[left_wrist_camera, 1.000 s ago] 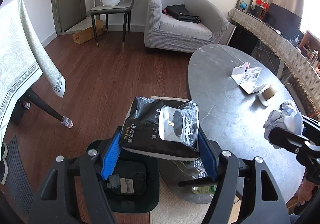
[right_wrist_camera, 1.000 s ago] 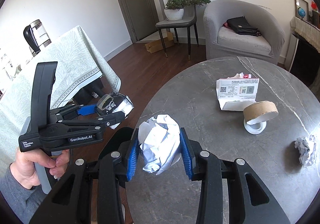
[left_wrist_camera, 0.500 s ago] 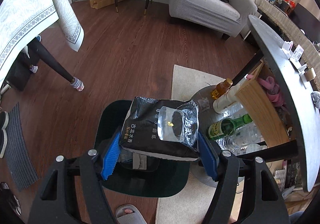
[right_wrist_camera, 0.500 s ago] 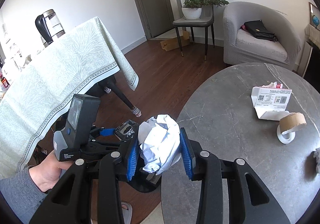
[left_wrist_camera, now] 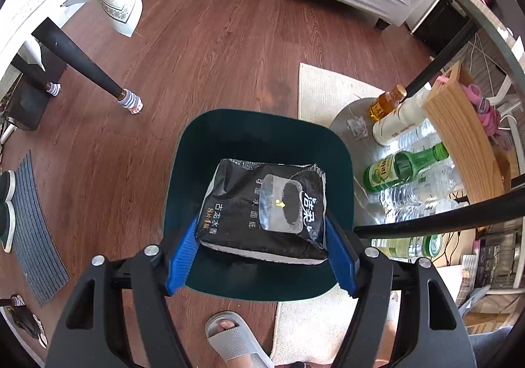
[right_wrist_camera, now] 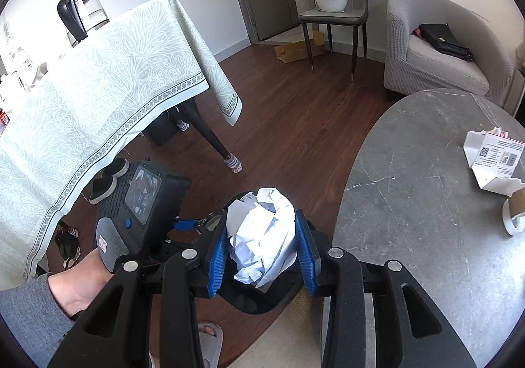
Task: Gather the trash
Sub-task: 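Carry the snack bag into the green bin and open the left gripper, then lower the crumpled paper ball into the green bin and open the right gripper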
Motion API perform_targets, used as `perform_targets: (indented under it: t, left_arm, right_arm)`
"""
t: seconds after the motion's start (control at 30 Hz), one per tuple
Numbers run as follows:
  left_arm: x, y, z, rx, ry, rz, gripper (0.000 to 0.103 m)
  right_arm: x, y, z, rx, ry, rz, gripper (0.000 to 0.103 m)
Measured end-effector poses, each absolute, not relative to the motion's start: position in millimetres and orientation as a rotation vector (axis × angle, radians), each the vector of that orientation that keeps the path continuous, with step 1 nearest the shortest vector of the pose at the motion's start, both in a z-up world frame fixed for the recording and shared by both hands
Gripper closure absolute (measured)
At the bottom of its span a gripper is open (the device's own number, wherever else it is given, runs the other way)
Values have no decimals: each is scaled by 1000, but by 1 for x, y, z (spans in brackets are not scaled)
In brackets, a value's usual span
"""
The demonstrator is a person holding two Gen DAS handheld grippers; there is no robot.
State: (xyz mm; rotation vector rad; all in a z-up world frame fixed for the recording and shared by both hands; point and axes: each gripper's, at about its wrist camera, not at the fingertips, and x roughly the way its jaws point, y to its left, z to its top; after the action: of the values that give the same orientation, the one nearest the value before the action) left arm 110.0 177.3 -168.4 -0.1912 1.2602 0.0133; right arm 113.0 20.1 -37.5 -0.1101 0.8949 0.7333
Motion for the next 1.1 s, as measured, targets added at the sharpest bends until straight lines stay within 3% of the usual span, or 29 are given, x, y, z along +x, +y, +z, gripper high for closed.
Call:
perform_targets:
  t: [0.27,0.67,0.9,1.0,1.1]
  left_arm:
    - [108,183,-188,-186,1339,1,28]
    - [96,203,-167,-207,1268,19,23]
    - [85,229,-157,-249,1236,93,40]
    - [78,241,-143,-271,1177,126,43]
    - [73,255,-131,-330,1132,155,54]
  right_arm:
    - [111,58,-67,-226,920,726,65]
    - [102,103,-80,-308,919,780,65]
    - [110,112,-95,-316,949,764,65]
    - [107,118,-105,-331,968,762,65]
    - [108,121,-118,-343,990,756,65]
